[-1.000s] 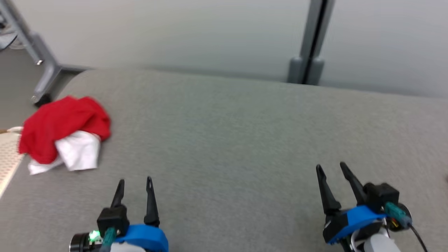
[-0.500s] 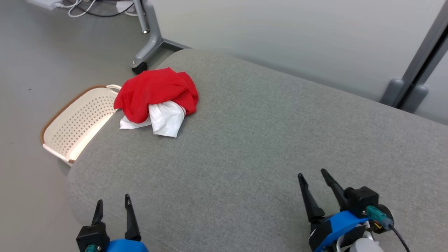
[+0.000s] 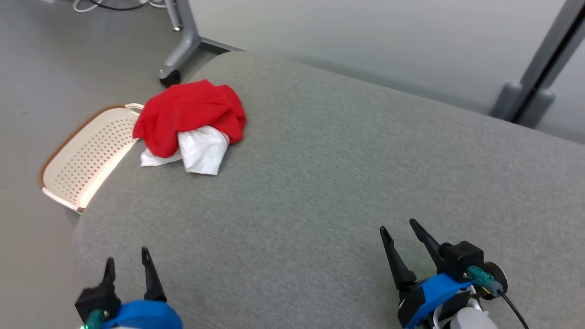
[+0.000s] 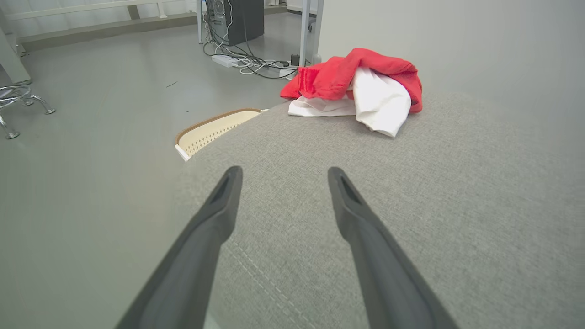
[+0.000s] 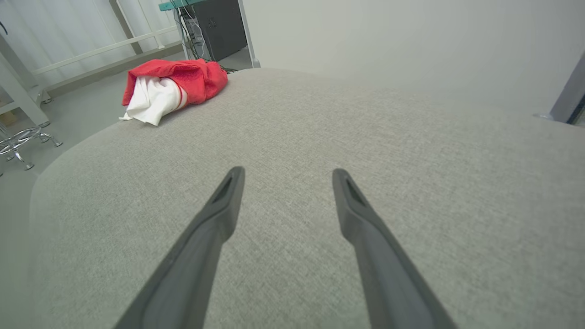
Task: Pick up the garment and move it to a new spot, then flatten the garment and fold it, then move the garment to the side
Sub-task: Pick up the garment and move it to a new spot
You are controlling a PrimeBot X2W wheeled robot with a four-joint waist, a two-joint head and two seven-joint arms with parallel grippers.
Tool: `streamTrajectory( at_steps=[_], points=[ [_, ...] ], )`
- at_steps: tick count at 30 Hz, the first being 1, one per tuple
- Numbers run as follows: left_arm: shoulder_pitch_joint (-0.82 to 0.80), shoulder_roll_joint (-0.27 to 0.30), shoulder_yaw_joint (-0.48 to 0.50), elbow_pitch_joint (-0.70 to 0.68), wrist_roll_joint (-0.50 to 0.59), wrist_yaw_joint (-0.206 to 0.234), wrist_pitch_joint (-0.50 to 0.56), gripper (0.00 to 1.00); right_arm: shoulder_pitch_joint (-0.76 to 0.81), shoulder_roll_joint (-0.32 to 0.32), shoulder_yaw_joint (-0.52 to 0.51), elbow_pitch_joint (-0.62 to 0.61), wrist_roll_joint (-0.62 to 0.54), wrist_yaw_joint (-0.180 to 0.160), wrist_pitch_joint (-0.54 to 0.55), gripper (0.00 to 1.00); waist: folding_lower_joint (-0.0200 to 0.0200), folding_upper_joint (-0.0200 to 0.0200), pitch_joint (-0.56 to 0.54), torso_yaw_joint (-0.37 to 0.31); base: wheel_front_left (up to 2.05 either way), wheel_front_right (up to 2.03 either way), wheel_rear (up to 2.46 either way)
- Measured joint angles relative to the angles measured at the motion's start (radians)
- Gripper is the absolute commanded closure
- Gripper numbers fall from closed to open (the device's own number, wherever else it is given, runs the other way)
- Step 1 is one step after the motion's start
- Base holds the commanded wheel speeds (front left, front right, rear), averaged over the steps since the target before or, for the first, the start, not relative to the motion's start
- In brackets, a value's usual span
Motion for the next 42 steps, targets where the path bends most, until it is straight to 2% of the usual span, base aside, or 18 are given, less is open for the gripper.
streamTrajectory(
  at_steps=[7,15,25,32,33,34,38,42],
  points=[
    [-0.160,0.003,0.068,0.061,0.008,-0.008,0.000,0.00,-0.047,0.000,0.014,-0.023,-0.043,0.000,0.000,0.00,0.0001,0.0000,0.094,-0.072,0.00,0.00,0.00],
    [-0.389,0.048,0.142,0.143,0.059,-0.004,0.000,0.00,-0.112,-0.045,0.065,-0.078,-0.048,0.000,0.000,0.00,0.0002,0.0001,0.222,-0.162,0.00,0.00,0.00],
    [-0.570,0.116,0.214,0.386,0.057,0.030,0.000,0.00,-0.184,-0.098,0.114,-0.153,-0.022,0.000,-0.001,0.00,0.0001,0.0002,0.341,-0.270,0.00,0.00,0.00],
    [-0.672,0.142,0.243,0.554,0.027,0.045,0.000,0.00,-0.206,-0.125,0.111,-0.191,-0.016,0.001,-0.004,0.00,0.0000,0.0000,0.399,-0.306,0.00,0.00,0.00],
    [-0.681,0.142,0.244,0.570,0.021,0.046,0.000,0.05,-0.206,-0.126,0.110,-0.193,-0.016,0.001,-0.004,0.00,0.0000,-0.0001,0.403,-0.308,0.00,0.00,0.00],
    [-0.692,0.143,0.242,0.588,0.020,0.038,0.000,1.00,-0.206,-0.127,0.108,-0.193,-0.015,0.001,-0.005,0.00,-0.0001,-0.0001,0.405,-0.310,0.00,0.00,0.00],
    [-0.707,0.143,0.229,0.572,0.029,0.027,0.000,1.00,-0.207,-0.128,0.094,-0.193,-0.013,0.001,-0.004,0.00,-0.0001,-0.0001,0.401,-0.313,0.00,0.00,0.00],
    [-0.711,0.135,0.219,0.451,0.045,0.008,0.001,1.00,-0.206,-0.116,0.072,-0.178,-0.011,0.001,-0.003,0.00,0.0000,0.0000,0.375,-0.312,0.00,0.00,0.00]
  ],
)
